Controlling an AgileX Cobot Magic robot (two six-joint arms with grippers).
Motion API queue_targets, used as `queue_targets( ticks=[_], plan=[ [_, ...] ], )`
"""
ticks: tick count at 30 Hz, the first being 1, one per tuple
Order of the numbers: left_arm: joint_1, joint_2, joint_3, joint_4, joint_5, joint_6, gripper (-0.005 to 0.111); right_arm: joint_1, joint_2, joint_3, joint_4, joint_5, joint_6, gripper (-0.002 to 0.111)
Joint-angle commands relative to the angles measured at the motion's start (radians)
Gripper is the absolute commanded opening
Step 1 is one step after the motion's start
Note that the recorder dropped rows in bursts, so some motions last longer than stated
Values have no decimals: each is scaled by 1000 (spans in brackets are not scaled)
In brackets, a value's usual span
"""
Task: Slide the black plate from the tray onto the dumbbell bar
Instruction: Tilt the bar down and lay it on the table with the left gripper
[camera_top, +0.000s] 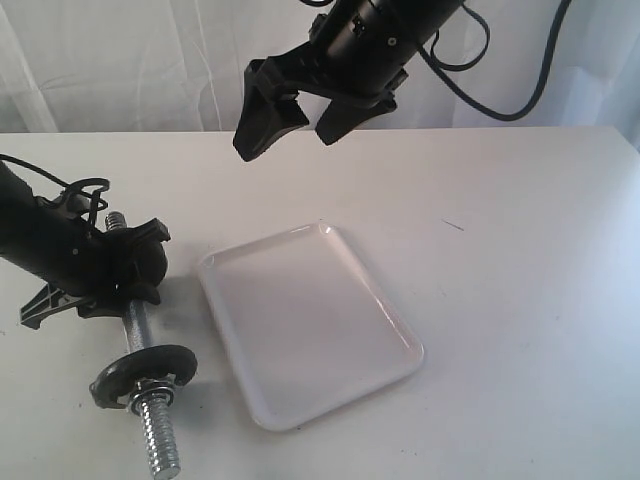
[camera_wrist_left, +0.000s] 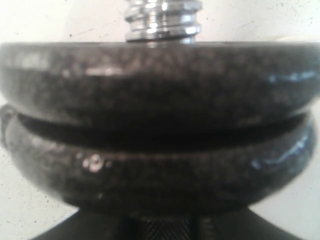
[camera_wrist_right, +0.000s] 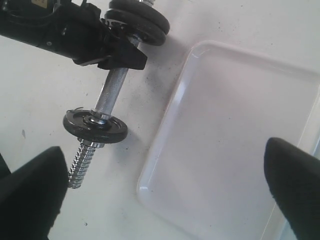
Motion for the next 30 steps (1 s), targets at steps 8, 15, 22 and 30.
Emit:
queue_targets(
  ticks=[8, 15, 22, 30],
  plan=[
    [-4, -40, -27, -50, 21, 4, 36, -11, -13, -10, -1, 2, 2, 105],
    [-4, -40, -27, -50, 31, 4, 50, -11, -13, -10, -1, 2, 2, 105],
    [-4, -40, -27, -50, 33, 4, 50, -11, -13, -10, -1, 2, 2, 105],
    [-4, -40, -27, -50, 35, 83, 9, -11, -13, -10, -1, 2, 2, 105]
  ],
)
